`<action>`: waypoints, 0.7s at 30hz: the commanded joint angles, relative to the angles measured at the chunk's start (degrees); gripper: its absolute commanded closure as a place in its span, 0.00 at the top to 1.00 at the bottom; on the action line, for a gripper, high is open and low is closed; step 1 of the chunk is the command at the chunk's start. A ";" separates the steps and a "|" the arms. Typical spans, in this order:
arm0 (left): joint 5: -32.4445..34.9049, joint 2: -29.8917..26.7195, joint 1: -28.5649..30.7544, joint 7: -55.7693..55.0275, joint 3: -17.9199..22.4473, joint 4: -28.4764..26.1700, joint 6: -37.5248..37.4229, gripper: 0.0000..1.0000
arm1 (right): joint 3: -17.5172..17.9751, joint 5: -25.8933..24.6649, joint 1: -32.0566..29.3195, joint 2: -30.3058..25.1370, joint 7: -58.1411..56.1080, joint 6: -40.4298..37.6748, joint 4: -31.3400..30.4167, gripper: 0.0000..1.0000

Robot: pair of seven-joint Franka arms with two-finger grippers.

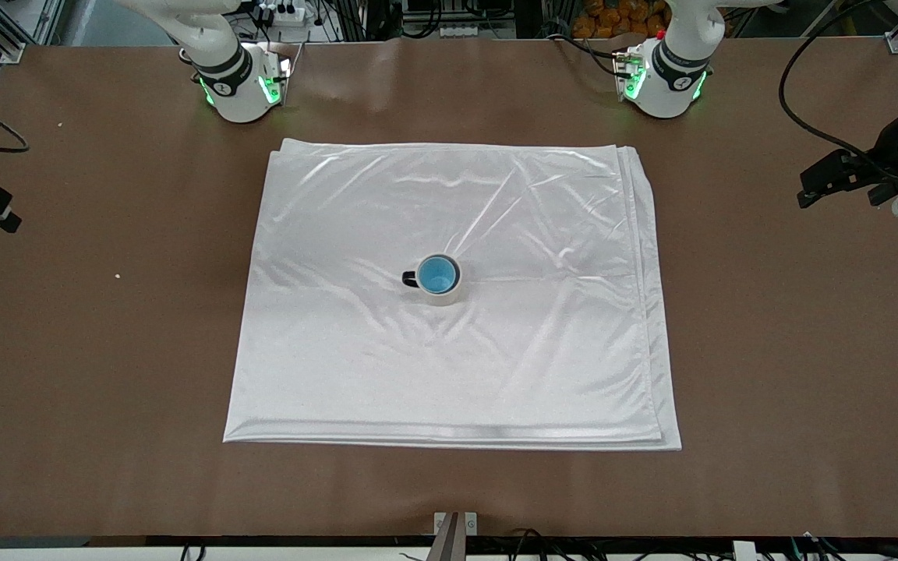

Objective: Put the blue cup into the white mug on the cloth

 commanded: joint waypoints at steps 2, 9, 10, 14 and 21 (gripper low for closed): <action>-0.49 0.16 0.49 1.63 0.32 1.01 -0.80 1.00 | 0.18 1.09 0.11 0.88 1.10 -1.27 2.07 1.00; -0.40 0.60 0.49 1.90 0.32 1.01 2.80 1.00 | 0.27 1.09 0.02 0.88 1.10 -1.36 1.98 1.00; -0.40 0.69 0.41 1.81 0.32 1.01 3.33 1.00 | 0.27 1.09 0.02 0.88 1.10 -1.45 1.80 1.00; -0.40 0.69 0.49 1.90 0.32 1.01 4.13 1.00 | 0.36 1.09 0.20 0.88 1.45 -2.68 1.45 1.00; -0.40 0.78 0.41 1.81 0.23 0.92 4.04 1.00 | 0.36 1.09 0.11 0.88 1.28 -2.68 0.57 1.00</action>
